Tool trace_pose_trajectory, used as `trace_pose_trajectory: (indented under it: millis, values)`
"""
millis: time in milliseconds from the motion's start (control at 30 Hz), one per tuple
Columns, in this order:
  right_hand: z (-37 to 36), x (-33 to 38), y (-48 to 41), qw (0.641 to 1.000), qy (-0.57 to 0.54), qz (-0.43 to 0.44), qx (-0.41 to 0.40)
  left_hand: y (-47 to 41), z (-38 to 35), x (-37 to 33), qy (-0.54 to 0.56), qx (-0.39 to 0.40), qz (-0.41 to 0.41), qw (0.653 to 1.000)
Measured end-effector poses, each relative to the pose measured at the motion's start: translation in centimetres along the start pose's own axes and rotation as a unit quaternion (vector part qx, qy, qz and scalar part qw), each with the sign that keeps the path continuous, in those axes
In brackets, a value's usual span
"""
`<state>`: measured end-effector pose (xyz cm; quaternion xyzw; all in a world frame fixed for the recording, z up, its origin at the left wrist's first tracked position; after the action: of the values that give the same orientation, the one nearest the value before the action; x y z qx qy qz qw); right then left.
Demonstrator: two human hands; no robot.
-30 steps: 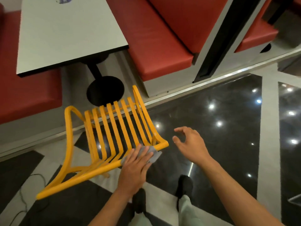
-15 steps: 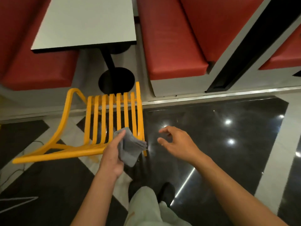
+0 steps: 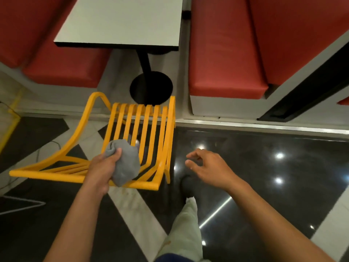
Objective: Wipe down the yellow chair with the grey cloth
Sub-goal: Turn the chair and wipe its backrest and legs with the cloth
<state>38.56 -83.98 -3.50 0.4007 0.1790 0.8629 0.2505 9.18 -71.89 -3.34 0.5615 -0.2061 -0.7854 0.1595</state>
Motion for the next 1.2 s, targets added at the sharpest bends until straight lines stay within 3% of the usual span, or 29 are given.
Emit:
trace_pose_trajectory:
  millis: [67,200,300,500,700,867,1067,1200]
  values:
    - [0.7,-0.4,-2.3,1.0,0.02,0.005,0.009,-1.1,-0.9,0.0,-0.076,-0.004,-0.012,0.997]
    - [1.3,0.2,-7.3,0.995,0.083,0.026,0.042,-2.9,-4.2,0.9,-0.227,0.06,-0.043,0.971]
    - [1.0,1.4,-10.4,0.988,0.128,0.052,0.074,-3.5,-6.7,2.6,-0.314,0.126,-0.034,0.941]
    - [-0.4,3.7,-14.2,0.971,0.178,0.09,0.135,-2.3,-8.8,4.9,-0.418,0.141,0.017,0.897]
    - [-0.7,5.1,-17.5,0.946,0.229,0.126,0.191,0.8,-13.6,5.7,-0.607,0.082,-0.03,0.79]
    - [1.0,5.1,-20.5,0.925,0.268,0.159,0.219,1.8,-17.6,7.8,-0.558,-0.059,0.065,0.825]
    - [2.5,3.8,-24.6,0.897,0.297,0.183,0.269,-2.6,-22.9,9.2,-0.465,-0.174,0.145,0.856]
    - [2.4,3.4,-27.7,0.891,0.303,0.192,0.277,-7.1,-25.7,10.7,-0.426,-0.237,0.138,0.862]
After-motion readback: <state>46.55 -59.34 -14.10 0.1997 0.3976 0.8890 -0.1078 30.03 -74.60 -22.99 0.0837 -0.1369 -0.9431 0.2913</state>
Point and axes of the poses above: each hand's wrist, its own y-axis away from the middle knuckle, its own z-axis out of the back of the hand, x = y × z, the point moved 7 cm from there along -y, towards the middle knuckle, and after that the axes turned 11 degrees about -z, right-handed, at the moved point
